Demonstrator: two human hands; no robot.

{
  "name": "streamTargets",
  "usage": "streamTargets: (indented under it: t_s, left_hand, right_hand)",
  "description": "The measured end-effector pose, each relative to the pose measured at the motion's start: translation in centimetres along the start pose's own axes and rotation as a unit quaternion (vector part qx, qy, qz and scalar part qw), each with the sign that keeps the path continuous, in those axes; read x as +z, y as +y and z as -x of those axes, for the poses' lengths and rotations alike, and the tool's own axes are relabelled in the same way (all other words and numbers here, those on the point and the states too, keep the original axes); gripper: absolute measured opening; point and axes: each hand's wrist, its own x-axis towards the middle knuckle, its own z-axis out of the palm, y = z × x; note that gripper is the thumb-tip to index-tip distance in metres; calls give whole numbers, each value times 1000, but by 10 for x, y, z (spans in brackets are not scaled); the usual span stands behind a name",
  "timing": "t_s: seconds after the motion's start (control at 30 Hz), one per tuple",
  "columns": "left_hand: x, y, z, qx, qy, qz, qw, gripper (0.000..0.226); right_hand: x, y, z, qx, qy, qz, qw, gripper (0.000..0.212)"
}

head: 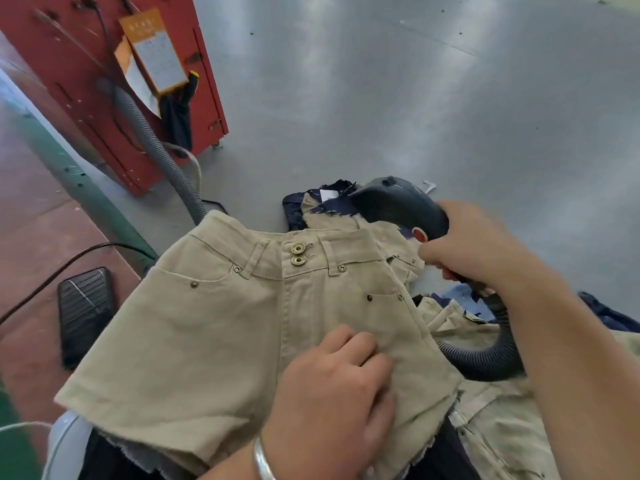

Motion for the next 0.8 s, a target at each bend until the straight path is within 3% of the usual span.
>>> streamTargets:
  t_s: [0.17,0.37,0.8]
  left_hand:
    - [0,-3,-3,-6,1,10,1000,23]
    - [4,-3,-6,23,7,14,1000,25]
    - [7,-5,-10,14,-4,-5,1000,25]
  right_hand:
    - [-32,45,52,-39,-4,-7,999,25]
    - [-15,77,106,23,-104,-12,994,31]
    - [9,48,17,-11,-103,-81,991,21]
